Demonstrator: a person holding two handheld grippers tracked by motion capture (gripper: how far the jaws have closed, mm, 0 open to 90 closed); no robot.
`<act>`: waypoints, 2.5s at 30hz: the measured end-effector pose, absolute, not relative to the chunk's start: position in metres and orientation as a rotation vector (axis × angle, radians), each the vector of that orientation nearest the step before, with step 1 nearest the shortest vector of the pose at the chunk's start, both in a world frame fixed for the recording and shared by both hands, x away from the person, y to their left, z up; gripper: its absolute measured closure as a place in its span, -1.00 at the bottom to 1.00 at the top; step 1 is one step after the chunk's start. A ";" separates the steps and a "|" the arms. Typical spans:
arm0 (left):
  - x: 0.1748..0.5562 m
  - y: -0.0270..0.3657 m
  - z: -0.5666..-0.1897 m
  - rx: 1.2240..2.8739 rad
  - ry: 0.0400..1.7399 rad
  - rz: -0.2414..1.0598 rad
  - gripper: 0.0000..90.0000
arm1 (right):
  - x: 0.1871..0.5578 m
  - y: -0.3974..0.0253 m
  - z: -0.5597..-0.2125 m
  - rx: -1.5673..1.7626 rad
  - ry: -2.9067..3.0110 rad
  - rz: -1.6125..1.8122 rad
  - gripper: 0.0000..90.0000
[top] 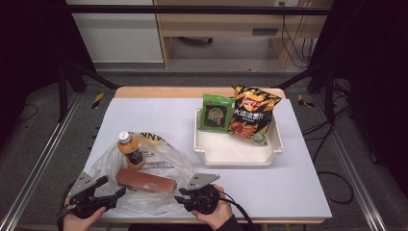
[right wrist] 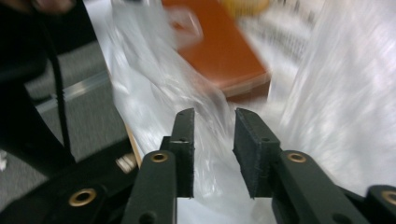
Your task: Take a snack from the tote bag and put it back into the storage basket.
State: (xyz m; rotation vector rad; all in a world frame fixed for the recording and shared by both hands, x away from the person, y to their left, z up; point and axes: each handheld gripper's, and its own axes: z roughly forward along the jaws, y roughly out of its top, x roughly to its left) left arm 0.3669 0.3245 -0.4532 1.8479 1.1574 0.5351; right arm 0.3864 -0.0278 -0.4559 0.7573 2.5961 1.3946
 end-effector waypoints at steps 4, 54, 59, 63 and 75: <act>0.370 0.325 -0.454 1.849 1.183 0.548 -0.56 | 0.386 -0.027 -0.429 0.695 2.511 1.490 0.41; 0.379 0.324 -0.477 1.980 1.227 0.533 -0.57 | 0.429 0.036 -0.442 0.679 2.516 1.380 -0.05; 0.379 0.324 -0.477 1.980 1.225 0.533 -0.57 | 0.430 0.043 -0.448 0.683 2.534 1.377 -0.17; 0.378 0.324 -0.477 1.977 1.222 0.534 -0.57 | 0.426 0.048 -0.454 0.645 2.579 1.307 -0.30; 0.379 0.324 -0.477 1.978 1.225 0.530 -0.57 | 0.429 0.055 -0.467 0.572 2.619 1.233 -0.07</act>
